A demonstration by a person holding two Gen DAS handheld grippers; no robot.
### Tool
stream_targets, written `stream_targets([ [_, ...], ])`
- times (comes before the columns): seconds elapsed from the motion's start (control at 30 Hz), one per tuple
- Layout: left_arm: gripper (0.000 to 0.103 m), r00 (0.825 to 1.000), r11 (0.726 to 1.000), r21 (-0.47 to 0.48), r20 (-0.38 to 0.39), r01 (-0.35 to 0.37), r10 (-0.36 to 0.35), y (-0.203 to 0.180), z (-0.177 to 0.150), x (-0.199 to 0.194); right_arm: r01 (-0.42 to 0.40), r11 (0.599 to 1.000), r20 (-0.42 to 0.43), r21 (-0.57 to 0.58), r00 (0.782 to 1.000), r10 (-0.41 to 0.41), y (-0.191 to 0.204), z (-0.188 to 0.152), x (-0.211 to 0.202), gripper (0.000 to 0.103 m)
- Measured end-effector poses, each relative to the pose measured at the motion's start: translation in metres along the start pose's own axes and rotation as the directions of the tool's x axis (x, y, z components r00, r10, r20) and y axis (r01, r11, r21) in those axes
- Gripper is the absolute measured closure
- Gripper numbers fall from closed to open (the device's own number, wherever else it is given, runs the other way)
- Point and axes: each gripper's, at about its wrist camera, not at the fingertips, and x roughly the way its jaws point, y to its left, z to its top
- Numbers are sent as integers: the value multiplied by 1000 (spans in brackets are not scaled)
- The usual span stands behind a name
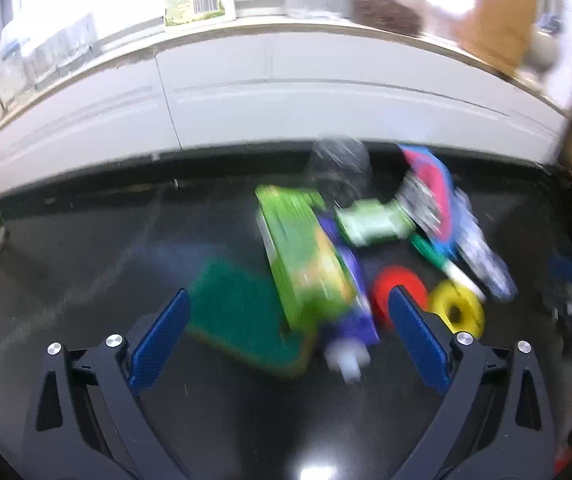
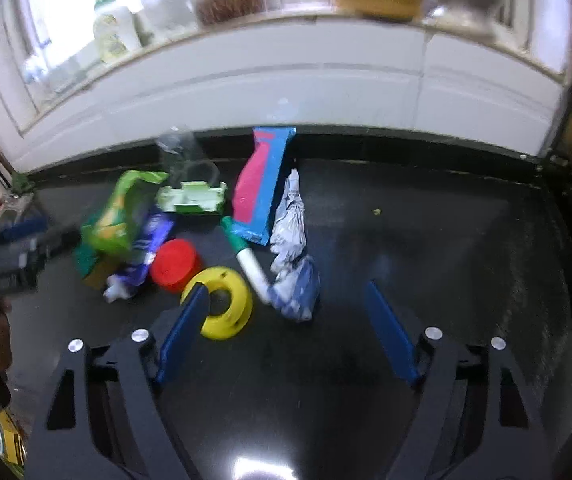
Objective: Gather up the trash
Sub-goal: 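Grasp the green snack box with the left tool while the right grasps crumpled foil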
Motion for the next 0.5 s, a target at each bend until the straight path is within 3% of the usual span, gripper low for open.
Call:
stream_targets([
  [0.1,7,999,999,-10,-38,-32,32,1,18,29,-3,1000,-41,16,999,4,-5,14,30,28],
  [0.27,9,997,1000,-28,-81,-6,4,4,27,59,11,999,-97,36,995,-8,-13,24,65,38],
  [0.33,19,996,1000,-9,-91,1,-2,1,26,65,4,999,-118,42,993,1,-15,26,74,42],
  [0.4,42,993,1000,-7,-111,25,-26,0,24,71,22,999,-113,35,993,-18,-14,26,79,50],
  [0.43,48,992,999,-15,-117,38,-40,1,23,72,29,999,-112,27,993,-26,-14,27,80,54],
  [0.5,61,993,999,-25,-108,44,-46,2,20,71,31,999,-111,10,993,-29,-11,26,79,77],
])
